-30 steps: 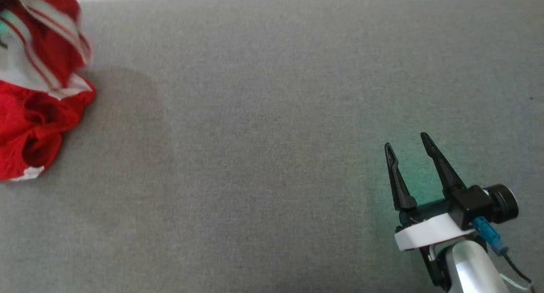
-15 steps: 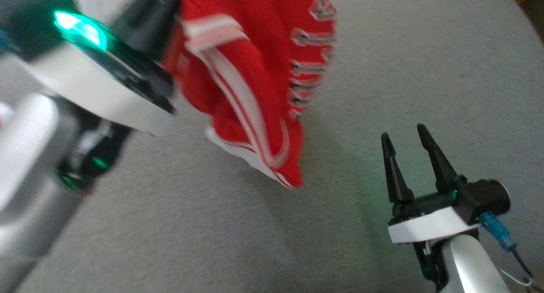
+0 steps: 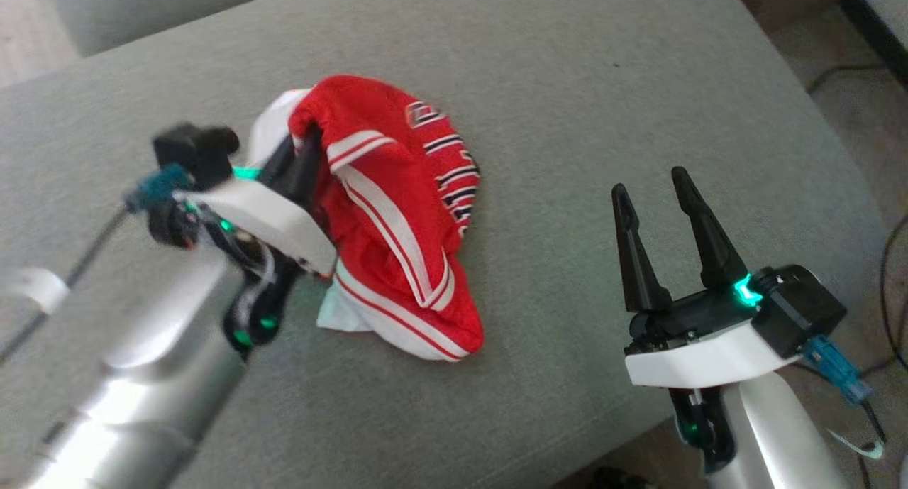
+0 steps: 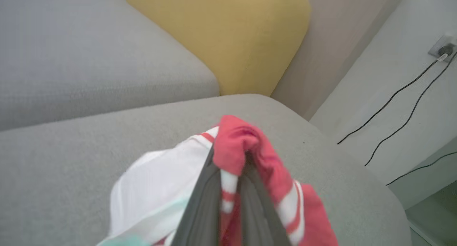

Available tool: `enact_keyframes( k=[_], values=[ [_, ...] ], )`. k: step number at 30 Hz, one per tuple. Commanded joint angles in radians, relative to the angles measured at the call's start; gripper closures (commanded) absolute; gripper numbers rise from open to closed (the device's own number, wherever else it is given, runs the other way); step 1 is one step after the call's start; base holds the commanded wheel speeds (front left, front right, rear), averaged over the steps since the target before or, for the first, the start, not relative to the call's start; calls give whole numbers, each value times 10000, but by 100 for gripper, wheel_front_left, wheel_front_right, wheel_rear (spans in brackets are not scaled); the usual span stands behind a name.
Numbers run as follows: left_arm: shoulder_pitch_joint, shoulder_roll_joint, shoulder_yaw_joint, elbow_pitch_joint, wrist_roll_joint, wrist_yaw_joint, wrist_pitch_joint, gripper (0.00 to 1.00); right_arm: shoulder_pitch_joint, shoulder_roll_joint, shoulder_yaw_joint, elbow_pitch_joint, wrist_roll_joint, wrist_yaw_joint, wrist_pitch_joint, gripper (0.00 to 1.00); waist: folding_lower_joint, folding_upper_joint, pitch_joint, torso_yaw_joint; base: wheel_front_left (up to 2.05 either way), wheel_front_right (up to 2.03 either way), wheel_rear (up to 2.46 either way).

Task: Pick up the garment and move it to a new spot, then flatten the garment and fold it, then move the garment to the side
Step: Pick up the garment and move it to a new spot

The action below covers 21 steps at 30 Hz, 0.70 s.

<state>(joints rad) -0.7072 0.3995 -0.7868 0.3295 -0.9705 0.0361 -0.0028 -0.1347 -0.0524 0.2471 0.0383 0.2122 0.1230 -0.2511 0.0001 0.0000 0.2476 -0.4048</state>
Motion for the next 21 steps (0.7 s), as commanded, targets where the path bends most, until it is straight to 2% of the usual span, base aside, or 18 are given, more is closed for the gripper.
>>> enact_keyframes(
  k=[1, 2, 3, 4, 5, 8, 12, 16, 21],
  values=[
    [-207, -171, 281, 243, 38, -16, -331, 100, -226, 22, 218, -390, 37, 77, -107, 0, -1, 0, 186, -358, 0, 0, 0],
    [-161, -416, 252, 631, 27, -68, -541, 100, -203, 22, 224, -376, 31, 77, -107, 0, -1, 0, 182, -376, 0, 0, 0],
    [-127, -649, 201, 952, 39, -147, -747, 83, -174, 22, 223, -362, 16, 77, -107, 0, -1, 0, 167, -373, 0, 0, 0],
    [-107, -869, 152, 1212, 32, -257, -920, 27, -143, 22, 210, -353, -16, 77, -107, 0, -1, 0, 153, -343, 0, 0, 0],
    [-110, -1074, 137, 1414, 12, -361, -1099, 0, -115, 22, 172, -353, -47, 77, -107, 0, -1, 0, 137, -281, 0, 0, 0],
    [-47, -1506, 303, 1683, -146, -515, -1688, 0, -83, 22, 43, -335, -204, 77, -107, 0, -1, 0, -9, -30, 0, 0, 0],
    [430, -1382, 427, 1292, 239, -365, -2324, 0, 15, 22, -354, -349, -470, 77, -107, 0, -1, 0, -444, 459, 0, 0, 0],
    [1635, -906, 829, 207, 1038, 361, -2566, 0, 253, 22, -902, -362, -741, 77, -107, 0, -1, 0, -1009, 1059, 0, 0, 0],
    [3873, -690, 2441, -1843, 2512, 1442, -2585, 0, 587, 22, -1689, -276, -955, 77, -107, 0, -1, 0, -1603, 1910, 0, 0, 0]
  ],
)
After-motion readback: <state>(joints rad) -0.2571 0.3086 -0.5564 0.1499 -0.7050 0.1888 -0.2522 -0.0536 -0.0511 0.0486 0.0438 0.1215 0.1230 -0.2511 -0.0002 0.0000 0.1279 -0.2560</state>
